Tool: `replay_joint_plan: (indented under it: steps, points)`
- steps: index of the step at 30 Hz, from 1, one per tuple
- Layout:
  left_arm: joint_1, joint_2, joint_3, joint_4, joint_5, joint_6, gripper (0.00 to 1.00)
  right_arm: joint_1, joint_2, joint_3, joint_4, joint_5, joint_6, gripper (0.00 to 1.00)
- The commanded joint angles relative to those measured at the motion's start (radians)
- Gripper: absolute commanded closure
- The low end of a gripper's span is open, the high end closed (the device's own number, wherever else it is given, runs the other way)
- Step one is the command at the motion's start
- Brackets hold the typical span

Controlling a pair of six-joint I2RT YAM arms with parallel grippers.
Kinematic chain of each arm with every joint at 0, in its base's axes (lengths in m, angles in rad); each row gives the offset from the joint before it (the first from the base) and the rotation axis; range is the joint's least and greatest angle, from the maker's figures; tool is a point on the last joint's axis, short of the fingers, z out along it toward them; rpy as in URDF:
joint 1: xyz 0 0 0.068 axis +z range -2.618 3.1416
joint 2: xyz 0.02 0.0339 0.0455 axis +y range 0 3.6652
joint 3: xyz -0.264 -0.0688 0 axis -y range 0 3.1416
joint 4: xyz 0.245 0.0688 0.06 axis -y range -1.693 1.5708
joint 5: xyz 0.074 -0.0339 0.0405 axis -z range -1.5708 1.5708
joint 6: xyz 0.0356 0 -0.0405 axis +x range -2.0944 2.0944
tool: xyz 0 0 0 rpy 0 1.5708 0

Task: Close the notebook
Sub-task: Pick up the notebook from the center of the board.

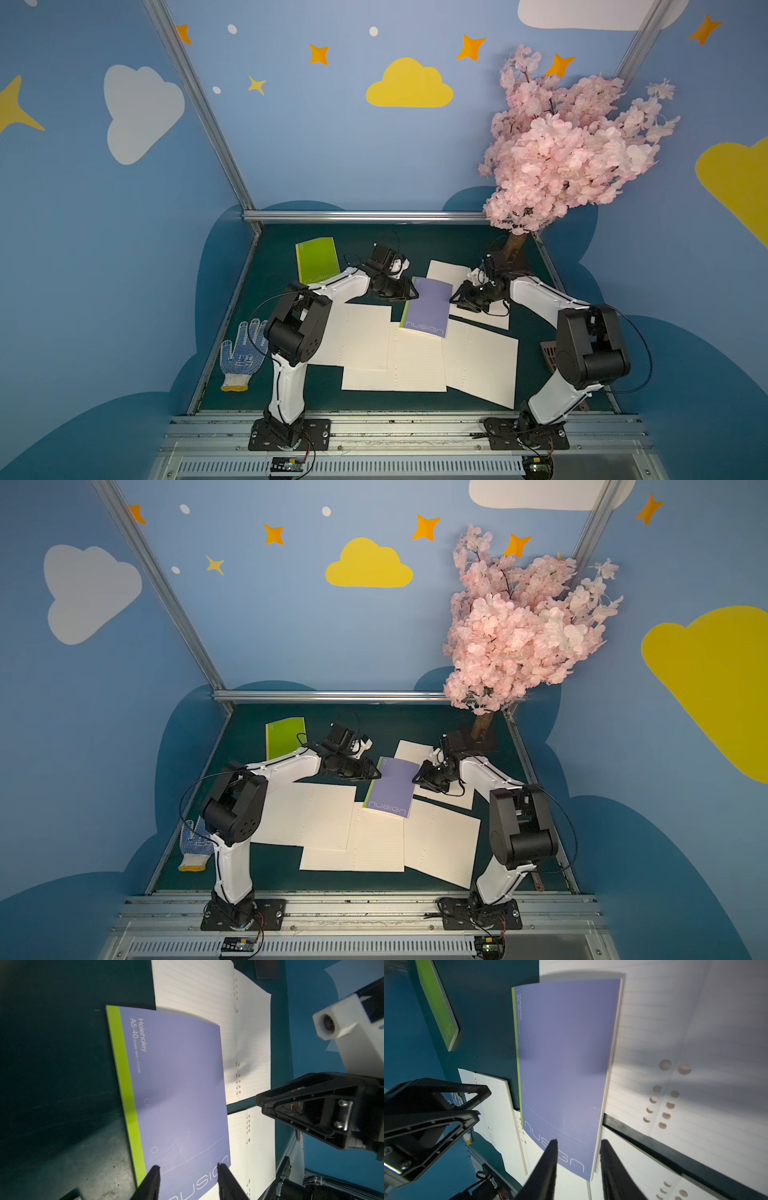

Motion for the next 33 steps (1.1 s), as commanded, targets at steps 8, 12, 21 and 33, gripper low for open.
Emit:
replay_joint_plan:
  steps: [8, 12, 21, 33]
  points:
    - [0.007, 0.063, 0.018, -0.072, 0.034, 0.029, 0.52, 0.016, 0.049, -0.023, 0.017, 0.003, -0.003, 0.63]
    - [0.009, 0.077, 0.021, -0.074, 0.035, 0.026, 0.52, 0.022, 0.066, -0.025, 0.021, -0.001, -0.005, 0.63]
    - [0.016, 0.097, 0.031, -0.089, 0.027, 0.026, 0.52, 0.034, 0.086, -0.03, 0.025, 0.011, 0.0, 0.64]
    - [0.018, 0.116, 0.048, -0.111, -0.001, 0.023, 0.5, 0.041, 0.109, -0.036, 0.033, 0.015, 0.007, 0.67]
